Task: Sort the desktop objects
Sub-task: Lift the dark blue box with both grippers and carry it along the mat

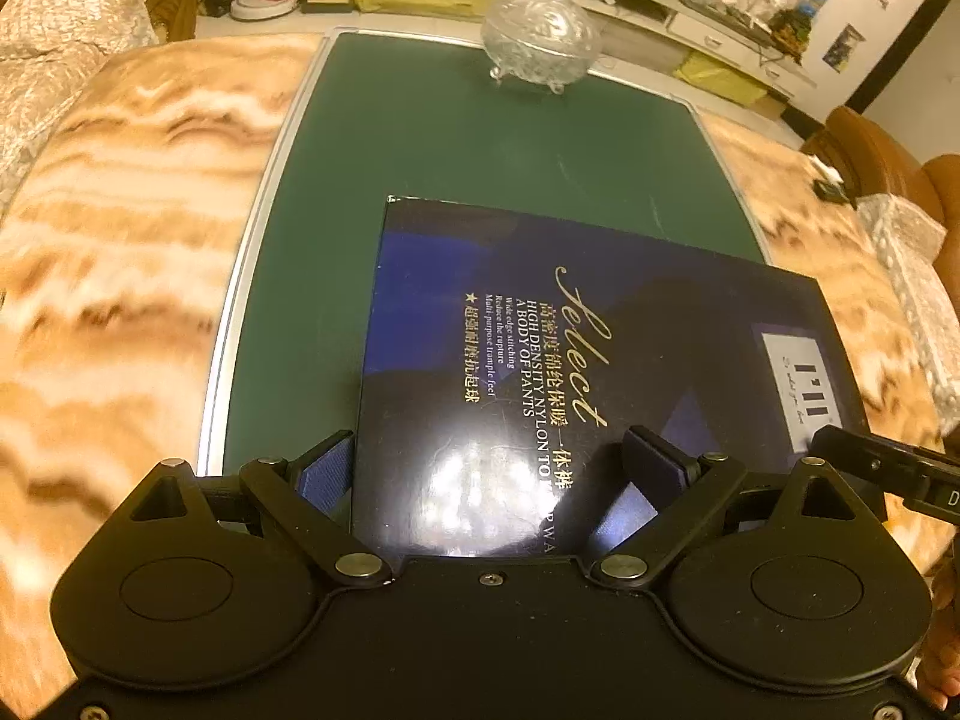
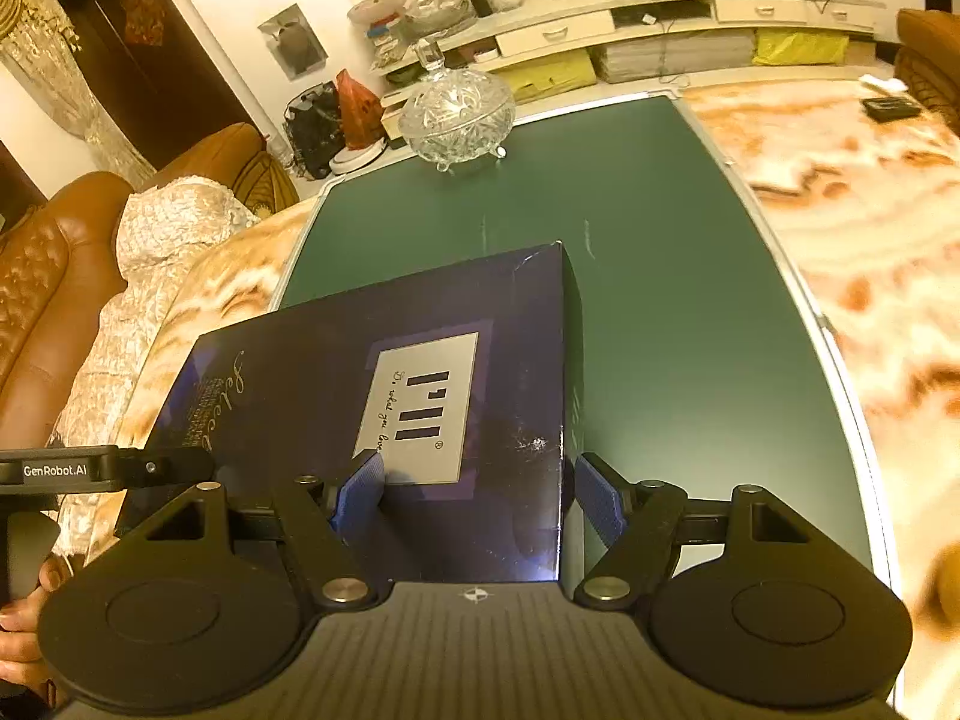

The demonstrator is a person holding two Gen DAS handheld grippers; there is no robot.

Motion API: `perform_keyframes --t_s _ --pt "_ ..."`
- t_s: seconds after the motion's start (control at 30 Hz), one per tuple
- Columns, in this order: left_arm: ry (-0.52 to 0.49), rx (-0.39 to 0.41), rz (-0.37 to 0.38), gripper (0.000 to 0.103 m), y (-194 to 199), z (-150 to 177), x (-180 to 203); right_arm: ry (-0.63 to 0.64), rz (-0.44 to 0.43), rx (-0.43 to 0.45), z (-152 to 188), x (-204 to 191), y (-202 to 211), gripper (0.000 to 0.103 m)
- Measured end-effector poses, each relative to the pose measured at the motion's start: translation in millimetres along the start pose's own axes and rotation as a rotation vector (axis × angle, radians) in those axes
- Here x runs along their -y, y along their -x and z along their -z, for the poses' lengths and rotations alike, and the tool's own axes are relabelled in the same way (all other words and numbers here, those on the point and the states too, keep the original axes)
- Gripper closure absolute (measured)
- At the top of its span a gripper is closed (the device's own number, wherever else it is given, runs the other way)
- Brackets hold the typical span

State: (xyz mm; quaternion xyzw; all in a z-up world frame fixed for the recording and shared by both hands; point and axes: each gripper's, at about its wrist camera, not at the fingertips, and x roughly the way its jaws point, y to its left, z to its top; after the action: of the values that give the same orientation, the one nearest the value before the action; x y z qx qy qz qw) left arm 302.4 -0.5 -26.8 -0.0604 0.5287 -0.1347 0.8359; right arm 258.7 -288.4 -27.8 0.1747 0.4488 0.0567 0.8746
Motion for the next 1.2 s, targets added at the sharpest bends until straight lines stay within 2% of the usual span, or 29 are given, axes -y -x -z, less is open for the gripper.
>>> perform_keyframes --t_s 0.2,0.4,0.8,1.2 --pt "-0.010 0.013 -0.009 0.009 31.0 49.7 8.5 0.004 0.011 0.011 42.2 -4.9 41.7 0.029" --pt "-0.034 0.020 -0.028 0.009 43.4 79.4 11.5 -0.007 0.009 0.005 74.4 -3.7 58.0 0.029" --pt "-0.061 -0.024 -0.057 0.009 25.9 109.8 6.2 -0.069 0.003 -0.054 116.3 9.0 43.1 0.029" --pt "-0.052 -0.044 -0.045 0.009 23.7 143.8 -1.4 -0.039 0.031 -0.062 145.0 6.1 46.8 0.029"
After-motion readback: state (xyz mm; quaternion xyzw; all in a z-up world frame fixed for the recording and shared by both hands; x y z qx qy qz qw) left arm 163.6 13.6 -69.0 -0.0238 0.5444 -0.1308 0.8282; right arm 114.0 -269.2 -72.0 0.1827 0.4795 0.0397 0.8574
